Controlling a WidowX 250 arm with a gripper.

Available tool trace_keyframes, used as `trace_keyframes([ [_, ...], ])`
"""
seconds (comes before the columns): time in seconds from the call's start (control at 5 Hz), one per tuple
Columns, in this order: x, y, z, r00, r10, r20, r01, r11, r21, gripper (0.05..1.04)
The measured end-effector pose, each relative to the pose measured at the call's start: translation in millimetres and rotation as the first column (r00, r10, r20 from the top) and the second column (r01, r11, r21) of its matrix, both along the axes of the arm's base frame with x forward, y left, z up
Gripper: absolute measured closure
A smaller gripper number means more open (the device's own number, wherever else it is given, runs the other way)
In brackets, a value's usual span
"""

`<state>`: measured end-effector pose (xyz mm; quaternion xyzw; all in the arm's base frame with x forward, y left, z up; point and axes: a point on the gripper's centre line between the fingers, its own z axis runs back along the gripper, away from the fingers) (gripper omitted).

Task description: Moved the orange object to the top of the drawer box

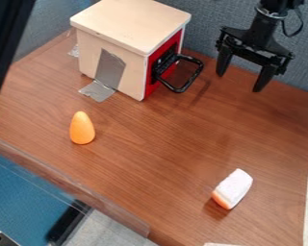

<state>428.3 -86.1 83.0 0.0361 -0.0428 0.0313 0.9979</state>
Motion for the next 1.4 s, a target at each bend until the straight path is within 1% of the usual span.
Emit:
trace_keyframes([
  [0.2,-4,1,-17.8,0.999,0.0,-0.034,0.0,1.0,0.008,0.083],
  [0.4,-45,19,-28.1,0.996,0.013,-0.086,-0.011,1.0,0.017,0.083],
  [0.6,-78,54,2.6,0.997,0.071,-0.041,-0.07,0.997,0.007,0.083],
  [0.8,-108,70,1.8,0.997,0.043,-0.057,-0.043,0.999,0.004,0.083],
  [1.0,-132,104,6.1,0.999,0.022,-0.029,-0.023,1.0,-0.012,0.083],
  [1.2,-150,119,-0.9,1.0,-0.019,-0.003,0.019,0.999,-0.032,0.083],
  [1.4,-159,148,-10.6,1.0,0.015,-0.009,-0.015,1.0,-0.006,0.083],
])
